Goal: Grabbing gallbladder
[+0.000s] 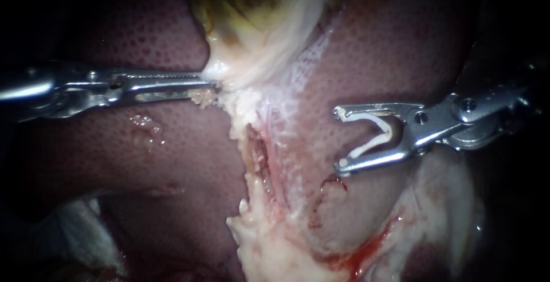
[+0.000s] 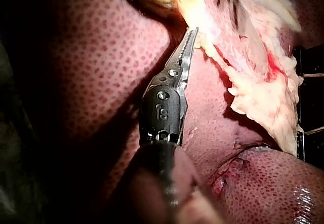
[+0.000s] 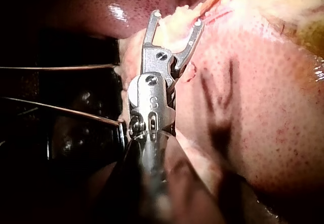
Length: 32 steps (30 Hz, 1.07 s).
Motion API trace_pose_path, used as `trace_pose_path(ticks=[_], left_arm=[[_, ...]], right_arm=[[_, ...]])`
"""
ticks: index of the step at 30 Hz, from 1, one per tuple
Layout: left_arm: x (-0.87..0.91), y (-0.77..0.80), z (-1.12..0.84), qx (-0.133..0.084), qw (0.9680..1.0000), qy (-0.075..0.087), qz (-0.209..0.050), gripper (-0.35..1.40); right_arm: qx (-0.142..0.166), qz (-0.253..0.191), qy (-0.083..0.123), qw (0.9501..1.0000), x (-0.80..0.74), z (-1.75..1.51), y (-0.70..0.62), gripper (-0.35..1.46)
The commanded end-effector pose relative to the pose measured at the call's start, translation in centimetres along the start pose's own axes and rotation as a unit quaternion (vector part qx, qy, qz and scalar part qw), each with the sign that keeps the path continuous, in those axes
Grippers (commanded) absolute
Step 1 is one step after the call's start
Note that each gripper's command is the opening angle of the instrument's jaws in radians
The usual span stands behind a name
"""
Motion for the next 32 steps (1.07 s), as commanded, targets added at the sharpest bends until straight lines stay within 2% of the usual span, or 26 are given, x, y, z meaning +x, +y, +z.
trace_pose_path(ticks=[1, 5, 9, 32], left_arm=[[0.04, -0.02, -0.04, 0.002, 1.0000, 0.003, -0.002, -0.35], [0.14, -0.10, -0.17, 0.007, 0.9999, 0.009, -0.010, -0.35], [0.16, -0.12, -0.22, 0.008, 0.9999, 0.011, -0.009, -0.35], [0.14, -0.07, -0.19, 0.012, 0.9998, 0.012, -0.010, -0.35]], right_arm=[[0.000, 0.000, 0.000, 1.0000, 0.00, 0.00, 0.00, 0.60], [0.000, 0.000, 0.000, 1.0000, 0.00, 0.00, 0.00, 0.60], [0.000, 0.000, 0.000, 1.0000, 0.00, 0.00, 0.00, 0.60], [0.000, 0.000, 0.000, 1.0000, -0.01, 0.00, 0.01, 0.60]])
